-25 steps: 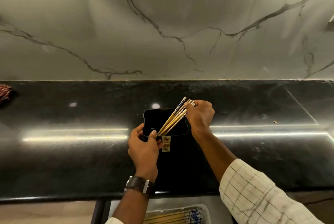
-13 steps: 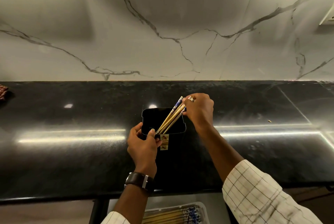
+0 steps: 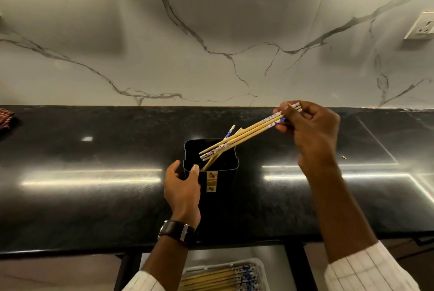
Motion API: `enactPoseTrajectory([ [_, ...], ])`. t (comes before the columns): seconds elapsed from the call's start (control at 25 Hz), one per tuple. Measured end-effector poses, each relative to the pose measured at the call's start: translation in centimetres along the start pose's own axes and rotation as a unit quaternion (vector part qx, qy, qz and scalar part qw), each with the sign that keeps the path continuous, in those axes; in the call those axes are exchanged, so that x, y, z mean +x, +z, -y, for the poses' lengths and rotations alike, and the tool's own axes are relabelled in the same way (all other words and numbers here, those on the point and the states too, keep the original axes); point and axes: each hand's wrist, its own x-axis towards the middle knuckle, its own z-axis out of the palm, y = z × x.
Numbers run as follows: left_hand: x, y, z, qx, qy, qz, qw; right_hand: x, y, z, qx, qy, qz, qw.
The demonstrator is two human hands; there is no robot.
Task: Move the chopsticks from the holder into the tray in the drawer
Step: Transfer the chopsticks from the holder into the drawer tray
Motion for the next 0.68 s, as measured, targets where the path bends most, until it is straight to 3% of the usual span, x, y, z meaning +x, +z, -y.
enactPoseTrajectory([
  [0.08, -2.8, -0.5, -0.8, 0.063, 0.096, -0.055, 0.992, -1.1, -2.1, 0.9, 0.034, 0.014, 0.044, 0.998],
  [0.16, -5.5, -1.1, -2.4, 0.146, 0.273, -0.050, 0.950, -2.0, -3.4, 1.4, 0.025, 0.024, 0.095, 0.995],
  [0.24, -7.1, -1.1, -4.7, 0.194, 0.339, 0.127, 0.912, -2.9, -3.8, 1.2, 0.017, 0.030, 0.149, 0.988],
  [0.32, -8.2, -0.4, -6.6, 0.254, 0.273, 0.343, 0.862, -3.8, -3.4, 1.1, 0.016, 0.037, 0.191, 0.981],
  [0.4, -9.1, 0.0, -6.9, 0.271, 0.202, 0.434, 0.835, -4.6, -3.0, 1.0, 0.012, 0.044, 0.208, 0.977],
  [0.56, -9.6, -1.4, -5.3, 0.206, 0.153, 0.399, 0.880, -5.3, -3.2, 0.9, 0.007, 0.084, 0.279, 0.957],
  [0.68, -9.7, -2.0, -4.7, 0.184, 0.105, 0.399, 0.892, -5.5, -3.5, 0.9, -0.035, 0.104, 0.304, 0.946],
])
